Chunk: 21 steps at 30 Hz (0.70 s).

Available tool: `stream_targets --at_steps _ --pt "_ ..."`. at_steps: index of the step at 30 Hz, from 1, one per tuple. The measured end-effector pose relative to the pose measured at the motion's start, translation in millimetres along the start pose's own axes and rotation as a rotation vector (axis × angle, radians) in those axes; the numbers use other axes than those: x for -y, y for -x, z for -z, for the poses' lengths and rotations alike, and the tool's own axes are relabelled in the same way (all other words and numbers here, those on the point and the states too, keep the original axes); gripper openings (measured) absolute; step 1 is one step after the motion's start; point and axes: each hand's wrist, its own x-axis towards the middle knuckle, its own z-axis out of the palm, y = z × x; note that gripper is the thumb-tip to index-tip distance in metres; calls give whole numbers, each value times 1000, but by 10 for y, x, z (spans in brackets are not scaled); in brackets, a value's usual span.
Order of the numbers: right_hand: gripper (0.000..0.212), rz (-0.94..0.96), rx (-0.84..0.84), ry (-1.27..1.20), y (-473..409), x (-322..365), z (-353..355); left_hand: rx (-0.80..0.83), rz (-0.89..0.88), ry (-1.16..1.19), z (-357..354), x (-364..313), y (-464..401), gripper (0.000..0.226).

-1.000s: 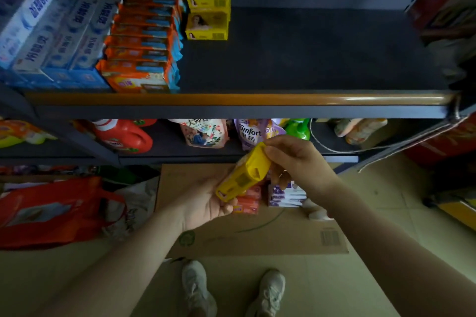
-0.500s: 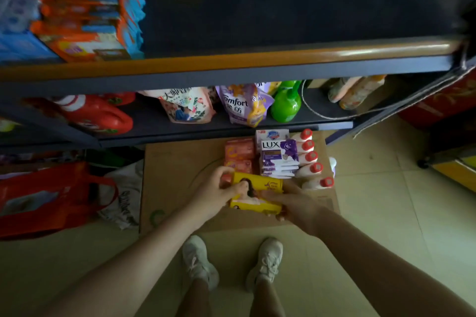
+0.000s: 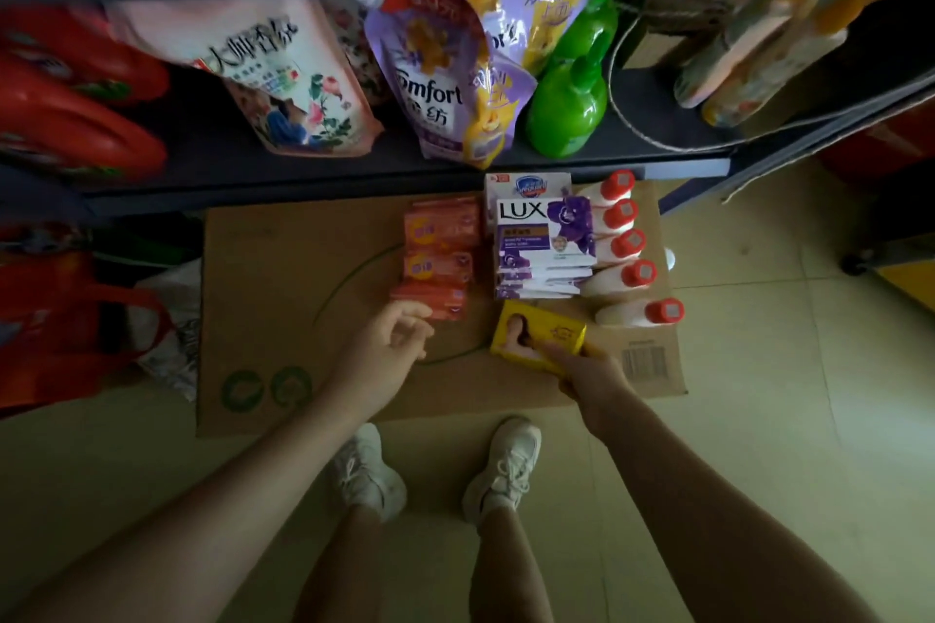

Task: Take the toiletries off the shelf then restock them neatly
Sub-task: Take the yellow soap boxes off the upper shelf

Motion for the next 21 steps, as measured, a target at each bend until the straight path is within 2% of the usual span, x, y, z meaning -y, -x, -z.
stream_targets --at_steps 4,8,10,13,16,21 --pt "9 79 -94 34 -11 34 -95 -92 -57 17 52 -13 14 17" --pt "35 98 -26 165 267 149 -87 -128 -133 -4 233 -192 114 17" --pt "39 168 -4 305 510 334 -79 -146 -203 -13 386 -353 152 23" --pt "17 340 204 402 980 809 -184 -211 -337 -49 713 -662 217 29" --pt "9 574 406 421 1595 1437 -416 -327 -536 -163 1140 -1026 288 19" --pt "12 926 557 377 2355 2468 -991 -610 -877 -596 2003 -1600 259 51"
